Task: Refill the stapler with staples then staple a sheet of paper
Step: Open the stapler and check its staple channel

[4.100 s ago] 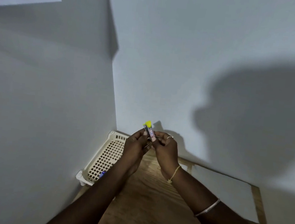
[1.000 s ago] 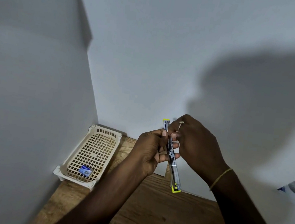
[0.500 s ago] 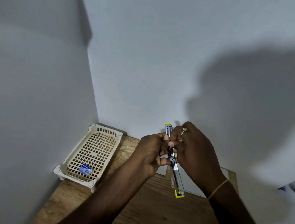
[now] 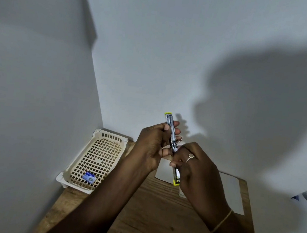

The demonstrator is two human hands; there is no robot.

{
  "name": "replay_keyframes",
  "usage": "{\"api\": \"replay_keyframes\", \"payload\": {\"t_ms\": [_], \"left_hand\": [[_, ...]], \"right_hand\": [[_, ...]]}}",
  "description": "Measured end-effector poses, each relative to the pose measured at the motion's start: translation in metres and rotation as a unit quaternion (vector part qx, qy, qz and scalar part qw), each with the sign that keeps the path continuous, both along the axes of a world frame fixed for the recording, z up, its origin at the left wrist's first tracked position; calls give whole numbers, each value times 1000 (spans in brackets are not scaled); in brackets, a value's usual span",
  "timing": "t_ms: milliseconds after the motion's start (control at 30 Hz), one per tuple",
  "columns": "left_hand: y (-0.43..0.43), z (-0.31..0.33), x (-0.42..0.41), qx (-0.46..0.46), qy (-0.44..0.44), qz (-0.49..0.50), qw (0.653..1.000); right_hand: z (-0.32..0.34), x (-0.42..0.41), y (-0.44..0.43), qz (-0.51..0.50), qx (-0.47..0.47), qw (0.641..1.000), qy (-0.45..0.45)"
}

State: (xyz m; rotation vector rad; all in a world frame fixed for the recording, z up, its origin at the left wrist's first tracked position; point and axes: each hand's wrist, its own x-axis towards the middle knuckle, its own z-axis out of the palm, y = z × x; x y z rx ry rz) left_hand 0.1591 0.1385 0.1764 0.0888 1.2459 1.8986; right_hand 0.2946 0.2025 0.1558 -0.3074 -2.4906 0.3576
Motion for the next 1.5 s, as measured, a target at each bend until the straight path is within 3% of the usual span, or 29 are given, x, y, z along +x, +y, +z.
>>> {"api": "replay_keyframes", "payload": {"t_ms": [167, 267, 500, 700, 933, 1300, 1400, 1500], "left_hand": [[-2, -1, -6, 12, -18, 1, 1000], [-3, -2, -5, 5, -15, -6, 1000], [-3, -2, -6, 16, -19, -7, 1000], [-8, -7, -6, 19, -7, -25, 999], [-9, -8, -8, 44, 80, -40, 995], [-11, -14, -3, 91, 133, -74, 984], [-10, -20, 0, 80, 111, -71, 988], [-8, -26, 4, 58, 85, -61, 993]], "right_hand": [[3, -2, 13, -58, -59, 988, 130], [4, -9, 20, -40, -65, 991, 107], [-5, -15, 16, -19, 34, 995, 95], [-14, -6, 6, -7, 23, 994, 104], [-10, -2, 2, -27, -163, 962, 216], [-14, -4, 6, -64, -308, 924, 216], [-14, -10, 7, -53, -416, 879, 229], [-15, -18, 12, 6, -648, 726, 231]]}}
